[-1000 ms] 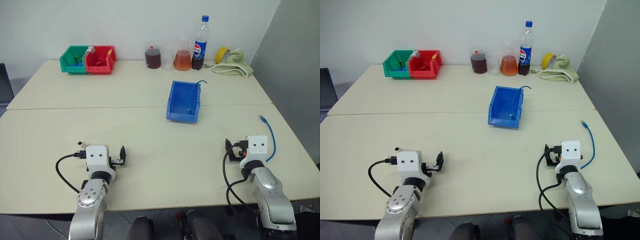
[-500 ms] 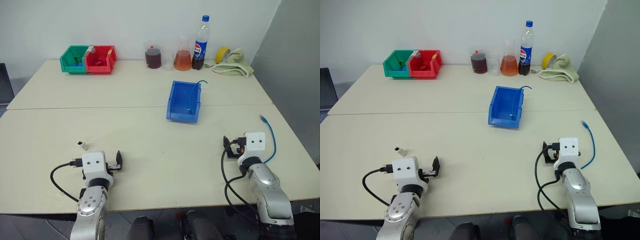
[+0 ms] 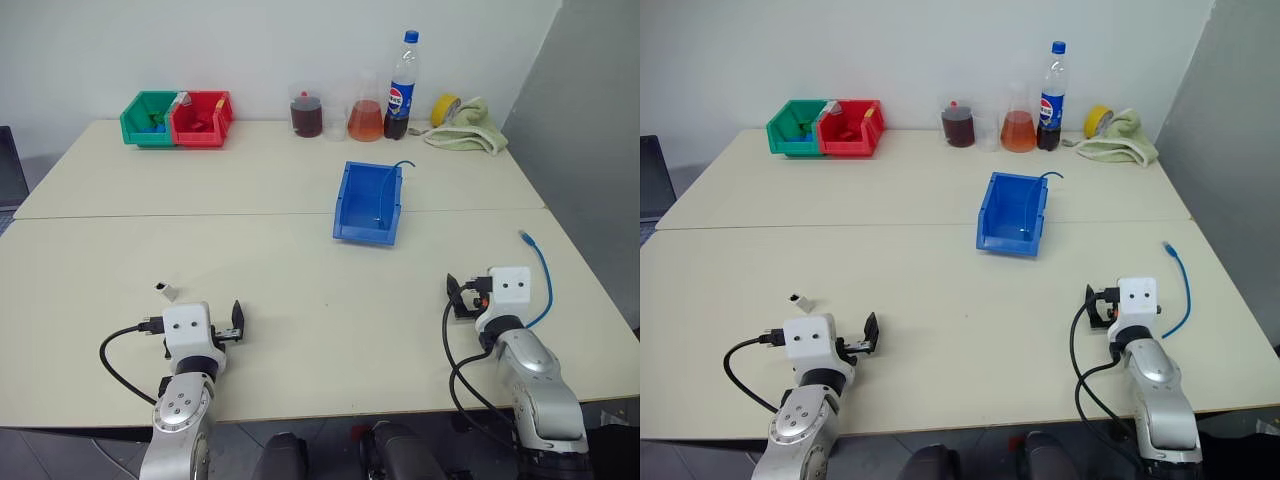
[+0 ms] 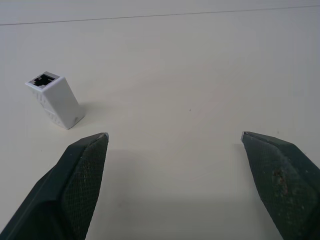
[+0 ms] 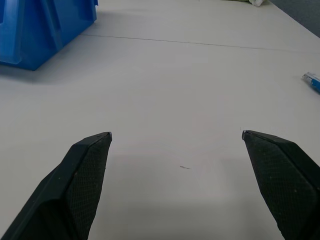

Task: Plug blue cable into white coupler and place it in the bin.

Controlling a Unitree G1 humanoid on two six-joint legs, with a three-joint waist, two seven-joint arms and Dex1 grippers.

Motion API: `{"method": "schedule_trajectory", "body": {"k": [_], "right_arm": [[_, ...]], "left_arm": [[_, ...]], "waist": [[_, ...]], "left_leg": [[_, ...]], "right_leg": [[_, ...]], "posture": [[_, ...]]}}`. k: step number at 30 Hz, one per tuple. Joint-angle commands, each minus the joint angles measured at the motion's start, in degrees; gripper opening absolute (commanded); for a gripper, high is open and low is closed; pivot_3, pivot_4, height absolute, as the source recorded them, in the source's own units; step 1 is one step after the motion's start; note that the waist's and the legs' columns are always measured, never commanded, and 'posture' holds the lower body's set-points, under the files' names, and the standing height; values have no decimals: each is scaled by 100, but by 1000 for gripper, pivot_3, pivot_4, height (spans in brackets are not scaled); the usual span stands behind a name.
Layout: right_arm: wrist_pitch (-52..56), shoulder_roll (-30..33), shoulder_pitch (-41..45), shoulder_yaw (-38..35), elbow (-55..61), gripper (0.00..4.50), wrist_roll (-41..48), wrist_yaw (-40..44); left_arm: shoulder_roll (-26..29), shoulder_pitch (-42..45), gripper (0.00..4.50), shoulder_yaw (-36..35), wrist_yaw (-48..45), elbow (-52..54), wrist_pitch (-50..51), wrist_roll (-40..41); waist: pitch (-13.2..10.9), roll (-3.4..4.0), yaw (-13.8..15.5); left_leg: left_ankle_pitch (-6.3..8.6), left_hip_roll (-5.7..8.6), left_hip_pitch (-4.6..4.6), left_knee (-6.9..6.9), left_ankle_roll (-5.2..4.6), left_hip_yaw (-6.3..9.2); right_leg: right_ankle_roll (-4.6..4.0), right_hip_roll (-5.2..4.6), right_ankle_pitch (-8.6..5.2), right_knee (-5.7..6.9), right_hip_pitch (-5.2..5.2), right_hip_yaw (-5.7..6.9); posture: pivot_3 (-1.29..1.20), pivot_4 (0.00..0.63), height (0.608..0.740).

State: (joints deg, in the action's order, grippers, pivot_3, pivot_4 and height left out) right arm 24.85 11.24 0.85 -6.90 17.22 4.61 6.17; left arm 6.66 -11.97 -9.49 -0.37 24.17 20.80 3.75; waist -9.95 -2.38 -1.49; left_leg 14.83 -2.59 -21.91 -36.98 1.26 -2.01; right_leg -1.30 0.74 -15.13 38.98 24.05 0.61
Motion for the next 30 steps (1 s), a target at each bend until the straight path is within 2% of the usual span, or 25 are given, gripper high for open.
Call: {"method": "schedule_trajectory", "body": {"k": [1, 7, 9, 14, 18, 20, 24, 30], "right_arm": [[-118, 63, -64, -82, 350, 4449, -31, -20], [88, 306, -110, -225, 685, 4449, -111, -26], [195, 419, -93, -337, 790, 4449, -110, -13], [508, 962, 137, -690, 800, 4449, -6, 239], [773, 1627, 538, -1072, 168, 4449, 245, 724], [677, 1899, 708, -1186, -264, 4449, 337, 953], [378, 2793, 1670, -1235, -2272, 4449, 547, 1915], [-706, 3371, 3312, -887, -5311, 4449, 367, 2759]], "left_arm": [[177, 235, 4500, 119, -394, 164, -46, 188], [892, 1641, 4500, 1102, -2255, -92, 93, 827], [1048, 2351, 4500, 1453, -2930, -392, 81, 1005], [1277, 4014, 4500, 2353, -4643, -1305, -159, 1169], [1144, 4929, 4500, 2721, -5310, -2261, -788, 956], [946, 5182, 4500, 2715, -5364, -2676, -1027, 947], [584, 5549, 4500, 2826, -5460, -3558, -1647, 703], [515, 5379, 4500, 2823, -5589, -3697, -1850, 626]], "waist": [[0, 0, 0], [5, 6, 75], [9, 9, 75], [8, 11, 103], [9, 13, 55], [9, 13, 51], [6, 15, 21], [1, 23, -53]], "left_leg": [[0, 0, 0, 0, 0, 0], [-2, 6, -2, -6, 2, 3], [-2, 9, -1, -5, 2, 0], [-2, 12, -8, -5, 2, 2], [-1, 14, -5, -2, 0, -4], [-1, 16, -5, -2, -1, -1], [-1, 31, -7, -2, -3, -4], [-4, 72, -9, 2, -13, -3]], "right_leg": [[0, 0, 0, 0, 0, 0], [3, 1, 2, 2, -4, 4], [4, 1, 2, 0, -5, 0], [4, 7, 2, -1, -1, 0], [4, 10, 2, -5, -2, -9], [3, 12, 2, -5, -2, -6], [3, 14, 2, -7, -1, -9], [2, 7, 2, -4, -2, -31]], "posture": [[0, 150, 740], [0, 150, 740], [0, 150, 740], [0, 150, 740], [0, 150, 740], [0, 150, 740], [0, 150, 740], [0, 150, 740]]}}
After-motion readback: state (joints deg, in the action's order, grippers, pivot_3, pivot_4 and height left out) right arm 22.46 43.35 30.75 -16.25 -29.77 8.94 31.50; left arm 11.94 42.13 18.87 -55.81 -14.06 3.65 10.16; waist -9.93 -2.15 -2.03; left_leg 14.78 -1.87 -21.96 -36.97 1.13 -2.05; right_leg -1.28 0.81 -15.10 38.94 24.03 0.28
